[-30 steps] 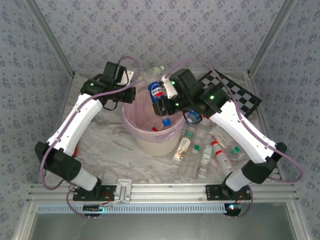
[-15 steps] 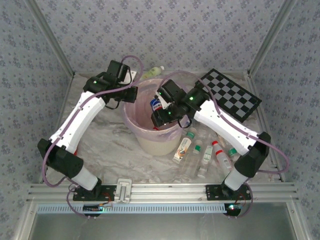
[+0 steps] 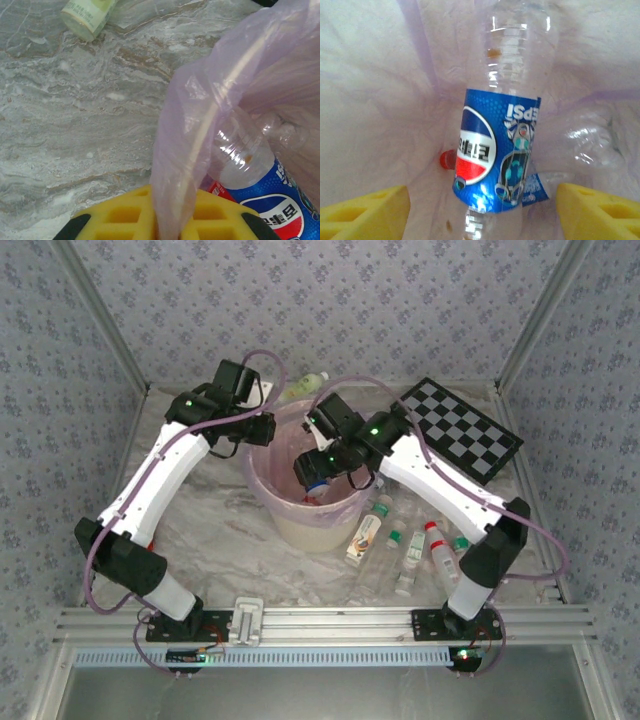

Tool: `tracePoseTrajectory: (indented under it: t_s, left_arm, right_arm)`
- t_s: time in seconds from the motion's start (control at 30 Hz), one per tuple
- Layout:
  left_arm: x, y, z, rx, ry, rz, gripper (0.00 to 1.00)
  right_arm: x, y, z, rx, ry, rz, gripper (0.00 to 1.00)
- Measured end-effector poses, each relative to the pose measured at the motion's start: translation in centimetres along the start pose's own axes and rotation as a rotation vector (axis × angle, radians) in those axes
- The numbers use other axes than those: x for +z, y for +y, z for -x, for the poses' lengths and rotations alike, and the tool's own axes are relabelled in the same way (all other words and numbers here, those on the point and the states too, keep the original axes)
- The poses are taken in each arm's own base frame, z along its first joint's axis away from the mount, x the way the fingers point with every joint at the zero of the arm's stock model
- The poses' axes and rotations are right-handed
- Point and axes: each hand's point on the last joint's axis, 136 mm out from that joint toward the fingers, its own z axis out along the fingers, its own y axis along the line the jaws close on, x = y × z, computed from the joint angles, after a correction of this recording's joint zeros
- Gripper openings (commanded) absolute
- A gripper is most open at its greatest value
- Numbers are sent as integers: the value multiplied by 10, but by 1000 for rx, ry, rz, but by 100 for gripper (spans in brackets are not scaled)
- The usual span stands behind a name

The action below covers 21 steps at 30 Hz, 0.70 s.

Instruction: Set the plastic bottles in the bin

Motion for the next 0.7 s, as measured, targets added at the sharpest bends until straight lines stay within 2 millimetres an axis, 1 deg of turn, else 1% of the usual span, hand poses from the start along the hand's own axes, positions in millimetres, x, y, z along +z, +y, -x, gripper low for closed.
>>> tracePoseTrajectory:
  t_s: [0.1,0.17,0.27,0.33,0.4,0.47,0.5,0.57,0.6,0.7]
  left_arm:
    - [-4,-2,5,0,-17,-11,18]
    - [-6,-3,6,1,-26,-16,19]
    - [-8,-4,7,1,-31,-18,23]
    - [-9,-5,7,-3,-33,-23,30]
    - [-11,-6,7,-2,-37,-32,37]
    - [-14,-8,9,2,-46,-40,52]
    - [-16,-9,11,1,-54,-44,56]
    - [-24,-12,19,16,-82,-57,67]
    - [-28,-13,24,17,-98,-64,73]
    - [-52,-20,45,41,-179,-88,91]
  right_arm:
    - [24,-3,-1,5,34,-19,58]
    - [39,-6,-2,7,52,-37,55]
    - [56,-11,-10,14,81,-56,54]
    - [61,-12,-12,17,86,-58,55]
    - [62,-13,-11,18,82,-60,57]
    - [59,-13,-9,17,70,-63,63]
    - [57,-12,-7,15,59,-63,66]
    - [43,-10,-2,15,24,-56,74]
    - [33,-9,2,13,1,-52,78]
    - [-8,-3,21,6,-105,-19,86]
